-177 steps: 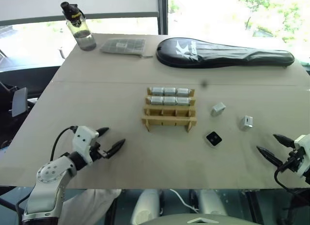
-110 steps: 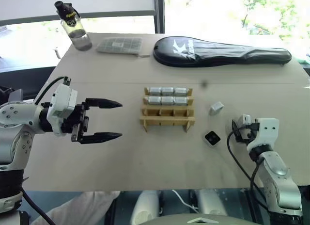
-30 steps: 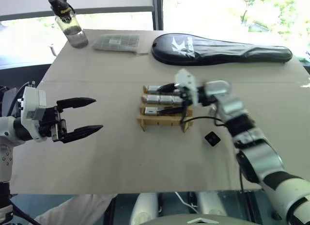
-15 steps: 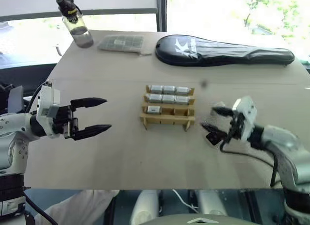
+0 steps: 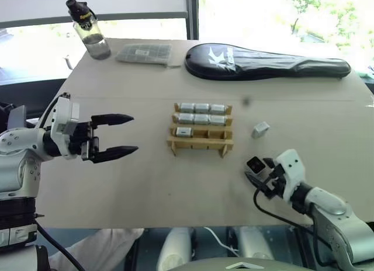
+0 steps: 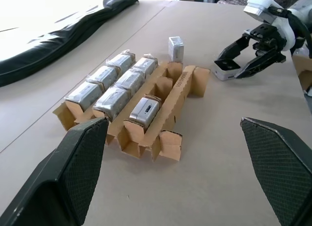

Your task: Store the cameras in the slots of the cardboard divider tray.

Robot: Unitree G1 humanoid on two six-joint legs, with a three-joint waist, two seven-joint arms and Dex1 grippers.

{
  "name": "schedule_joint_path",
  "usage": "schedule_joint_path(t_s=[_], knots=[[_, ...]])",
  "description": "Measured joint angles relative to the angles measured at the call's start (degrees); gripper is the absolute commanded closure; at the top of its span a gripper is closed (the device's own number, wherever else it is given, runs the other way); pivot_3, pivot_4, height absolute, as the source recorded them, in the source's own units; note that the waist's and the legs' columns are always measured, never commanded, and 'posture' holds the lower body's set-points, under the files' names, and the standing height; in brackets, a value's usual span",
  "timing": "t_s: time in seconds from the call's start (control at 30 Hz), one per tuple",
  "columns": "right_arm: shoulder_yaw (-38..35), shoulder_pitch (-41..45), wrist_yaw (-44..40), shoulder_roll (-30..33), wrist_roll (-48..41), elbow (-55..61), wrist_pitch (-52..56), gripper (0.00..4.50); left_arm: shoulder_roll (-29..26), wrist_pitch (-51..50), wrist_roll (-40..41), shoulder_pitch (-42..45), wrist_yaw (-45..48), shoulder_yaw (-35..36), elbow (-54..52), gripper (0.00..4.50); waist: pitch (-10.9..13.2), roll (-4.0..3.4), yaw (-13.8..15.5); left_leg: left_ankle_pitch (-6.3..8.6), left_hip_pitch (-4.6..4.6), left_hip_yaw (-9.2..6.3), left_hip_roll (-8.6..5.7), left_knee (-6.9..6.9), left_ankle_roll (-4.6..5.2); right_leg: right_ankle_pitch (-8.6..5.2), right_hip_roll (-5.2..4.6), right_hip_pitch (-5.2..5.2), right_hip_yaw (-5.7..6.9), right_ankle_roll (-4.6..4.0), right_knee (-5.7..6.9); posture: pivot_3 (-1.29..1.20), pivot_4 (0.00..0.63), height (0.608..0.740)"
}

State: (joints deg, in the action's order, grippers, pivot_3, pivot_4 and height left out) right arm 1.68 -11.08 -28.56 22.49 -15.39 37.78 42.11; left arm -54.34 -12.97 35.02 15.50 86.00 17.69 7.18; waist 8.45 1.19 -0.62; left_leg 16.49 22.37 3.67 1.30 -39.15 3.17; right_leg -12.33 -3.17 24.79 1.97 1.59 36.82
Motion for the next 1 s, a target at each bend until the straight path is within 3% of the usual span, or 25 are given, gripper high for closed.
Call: schedule_joint_path(t_s=[0.1,0.27,0.43,0.53,0.63,0.73,0.83,1.0], knots=[[1.69,0.0,0.28,1.4,1.31,-0.01,-1.18,0.45,0.0,0.18,-0.05,0.14,0.07,-0.24,0.36,0.0,0.0,0.01,-0.02,0.0,0.02,0.03,0.0,-0.01,0.0,0.0,0.0,0.0,-0.05,0.01,-0.05,0.0,0.15,0.74],[2.85,0.01,0.49,2.16,2.2,-0.19,-2.99,2.61,0.01,0.68,-0.05,0.13,0.08,-0.24,0.36,0.0,0.0,0.01,0.01,0.01,0.01,0.02,0.0,-0.01,0.01,0.0,0.0,0.0,-0.04,0.0,-0.04,0.0,0.15,0.74],[1.68,0.96,-0.09,3.42,2.44,-1.21,-6.3,2.61,0.94,-0.16,-0.64,1.64,-0.3,-1.98,0.45,0.0,0.0,0.01,0.17,0.01,0.01,0.03,-0.01,-0.04,0.02,0.01,0.0,-0.01,-0.04,0.01,-0.03,0.0,0.15,0.74],[0.05,4.06,-2.45,8.33,3.95,-3.01,-10.84,2.61,3.73,-1.59,-1.31,4.25,-2.04,-5.01,0.5,0.0,0.01,0.01,0.38,0.02,0.01,0.03,-0.04,-0.13,0.04,0.02,0.01,-0.07,-0.06,0.03,-0.04,0.0,0.15,0.74],[1.01,11.11,-5.1,14.36,9.26,-6.19,-19.25,2.61,7.8,-2.84,-1.76,9.02,-4.26,-7.95,0.85,0.0,0.02,0.05,0.39,0.04,0.0,0.02,-0.05,-0.2,0.08,0.03,0.06,-0.09,-0.06,0.04,-0.02,0.0,0.15,0.74],[7.94,23.93,-5.98,17.89,20.63,-13.31,-35.66,2.61,13.57,-3.97,-2.42,17.3,-6.18,-11.98,1.99,0.0,0.02,0.08,0.13,0.01,-0.04,0.0,-0.08,-0.19,0.02,0.03,0.21,-0.09,-0.08,0.04,0.01,0.0,0.15,0.74],[15.6,34.6,-5.42,15.58,30.02,-23.16,-49.42,2.61,20.18,-3.16,-5.27,24.69,-9.71,-15.57,6.3,0.0,0.03,0.07,-0.07,-0.05,0.08,0.0,-0.15,-0.17,-0.08,0.05,0.25,0.0,-0.1,0.03,-0.01,0.0,0.15,0.74],[21.77,42.69,-4.53,10.08,35.58,-29.99,-60.32,2.61,25.32,-2.78,-8.57,30.04,-13.1,-18.51,11.63,0.0,0.03,0.07,-0.19,-0.03,0.21,0.0,-0.1,-0.16,-0.05,0.06,0.16,0.07,-0.1,0.04,-0.05,0.0,0.15,0.74]])
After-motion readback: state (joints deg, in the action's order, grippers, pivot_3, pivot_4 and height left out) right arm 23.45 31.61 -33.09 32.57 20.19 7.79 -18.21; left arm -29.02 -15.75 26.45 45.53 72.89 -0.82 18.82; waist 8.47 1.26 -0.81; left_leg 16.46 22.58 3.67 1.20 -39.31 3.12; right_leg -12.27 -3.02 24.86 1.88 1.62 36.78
